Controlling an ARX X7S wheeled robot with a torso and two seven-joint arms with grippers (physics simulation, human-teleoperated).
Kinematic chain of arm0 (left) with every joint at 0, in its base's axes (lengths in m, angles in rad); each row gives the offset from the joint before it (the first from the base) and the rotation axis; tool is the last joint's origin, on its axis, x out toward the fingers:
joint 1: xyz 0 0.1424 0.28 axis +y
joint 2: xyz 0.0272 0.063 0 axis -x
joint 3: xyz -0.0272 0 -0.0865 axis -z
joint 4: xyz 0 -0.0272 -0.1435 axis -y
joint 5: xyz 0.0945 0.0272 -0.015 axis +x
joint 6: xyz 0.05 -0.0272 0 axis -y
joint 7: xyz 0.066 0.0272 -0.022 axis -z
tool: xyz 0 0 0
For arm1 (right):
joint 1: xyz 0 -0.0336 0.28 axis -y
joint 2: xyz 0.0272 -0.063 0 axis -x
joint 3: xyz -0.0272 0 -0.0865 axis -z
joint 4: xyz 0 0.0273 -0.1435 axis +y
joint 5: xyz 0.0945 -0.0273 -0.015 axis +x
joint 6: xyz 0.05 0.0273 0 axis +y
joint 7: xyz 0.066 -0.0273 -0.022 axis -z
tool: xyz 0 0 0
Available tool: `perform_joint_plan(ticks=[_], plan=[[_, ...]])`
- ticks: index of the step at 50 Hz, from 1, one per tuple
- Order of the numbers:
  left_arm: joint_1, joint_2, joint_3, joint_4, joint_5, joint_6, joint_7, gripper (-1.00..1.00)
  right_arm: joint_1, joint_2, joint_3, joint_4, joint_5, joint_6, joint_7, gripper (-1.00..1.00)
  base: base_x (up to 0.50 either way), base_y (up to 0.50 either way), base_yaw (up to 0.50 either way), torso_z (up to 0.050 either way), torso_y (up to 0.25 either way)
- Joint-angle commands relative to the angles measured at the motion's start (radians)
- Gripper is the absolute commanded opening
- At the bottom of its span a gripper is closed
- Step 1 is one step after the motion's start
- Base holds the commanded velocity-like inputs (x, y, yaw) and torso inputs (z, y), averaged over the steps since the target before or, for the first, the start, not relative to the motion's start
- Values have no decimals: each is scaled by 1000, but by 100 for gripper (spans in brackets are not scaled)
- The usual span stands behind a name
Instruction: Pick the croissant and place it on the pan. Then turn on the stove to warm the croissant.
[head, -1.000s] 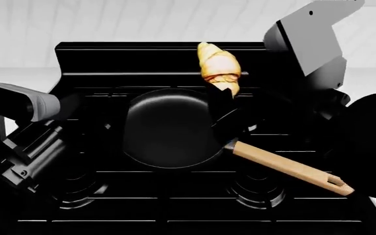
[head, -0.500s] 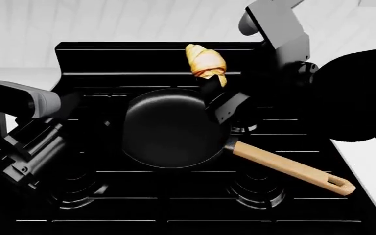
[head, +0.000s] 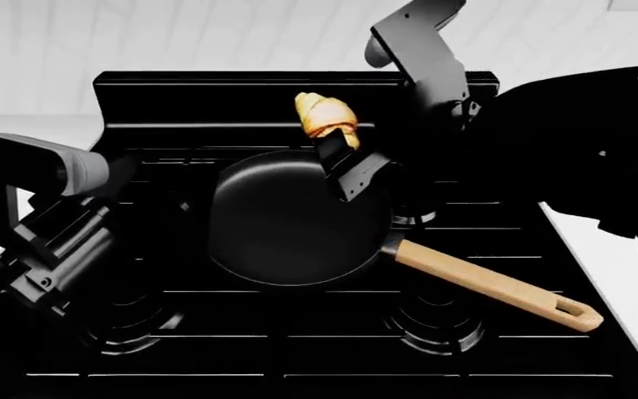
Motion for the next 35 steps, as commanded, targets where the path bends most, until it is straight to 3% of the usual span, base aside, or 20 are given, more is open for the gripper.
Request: perform_joint_plan(ticks=[1, 35], plan=[[-13, -3, 10, -6, -4, -2, -4, 100, -6, -38, -41, 71, -72, -25, -78, -100, 0, 0, 0, 0, 0], [-13, -13, 12, -9, -11, 11, -2, 100, -47, -73, -122, 96, -103, -21, -133, -100, 0, 0, 0, 0, 0]])
